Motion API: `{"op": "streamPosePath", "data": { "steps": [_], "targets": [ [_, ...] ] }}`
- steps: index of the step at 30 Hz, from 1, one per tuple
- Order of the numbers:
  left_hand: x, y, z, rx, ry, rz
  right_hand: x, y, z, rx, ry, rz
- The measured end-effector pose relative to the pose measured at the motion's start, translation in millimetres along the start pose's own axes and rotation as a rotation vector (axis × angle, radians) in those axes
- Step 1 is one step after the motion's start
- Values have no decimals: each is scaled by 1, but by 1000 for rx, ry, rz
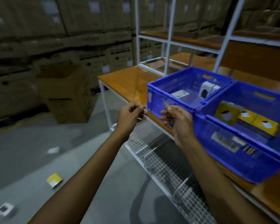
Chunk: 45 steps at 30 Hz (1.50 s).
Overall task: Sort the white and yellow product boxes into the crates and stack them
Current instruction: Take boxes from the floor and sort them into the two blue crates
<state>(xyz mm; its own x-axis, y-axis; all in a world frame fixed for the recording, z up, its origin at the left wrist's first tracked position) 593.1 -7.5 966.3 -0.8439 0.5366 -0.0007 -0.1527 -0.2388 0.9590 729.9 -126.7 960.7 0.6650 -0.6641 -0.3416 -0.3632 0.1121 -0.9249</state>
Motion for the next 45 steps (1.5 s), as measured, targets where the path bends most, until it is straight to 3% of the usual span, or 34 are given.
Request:
{"op": "streamPosePath", "data": {
  "steps": [12, 23, 31, 38, 45],
  "targets": [
    [277, 9, -195, 159, 500, 152, -205, 144, -136, -280, -375, -71],
    [419, -17, -282, 271, 846, 137, -333, 250, -163, -438, -596, -298],
    [502, -90, -276, 427, 973, 195, -399, 344, -108, -544, -641, -438],
    [558, -148, -267, 513, 1004, 222, -448, 429, -82, -607, -805, -530],
    [617, -239, -309, 565, 1060, 206, -483, 544, -71, -569, -844, -711]
  ]
}}
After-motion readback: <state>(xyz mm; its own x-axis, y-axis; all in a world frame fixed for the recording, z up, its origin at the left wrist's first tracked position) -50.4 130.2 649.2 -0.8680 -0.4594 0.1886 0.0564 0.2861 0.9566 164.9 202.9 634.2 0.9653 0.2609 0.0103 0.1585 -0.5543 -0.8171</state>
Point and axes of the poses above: each hand's wrist, its own z-axis towards the middle knuckle, its own x-axis out of the back of the hand, y = z × x, the point moved 7 cm from there along z, towards the middle knuckle, and after that the axes turned 9 degrees about -x, right-handed, at the moved point
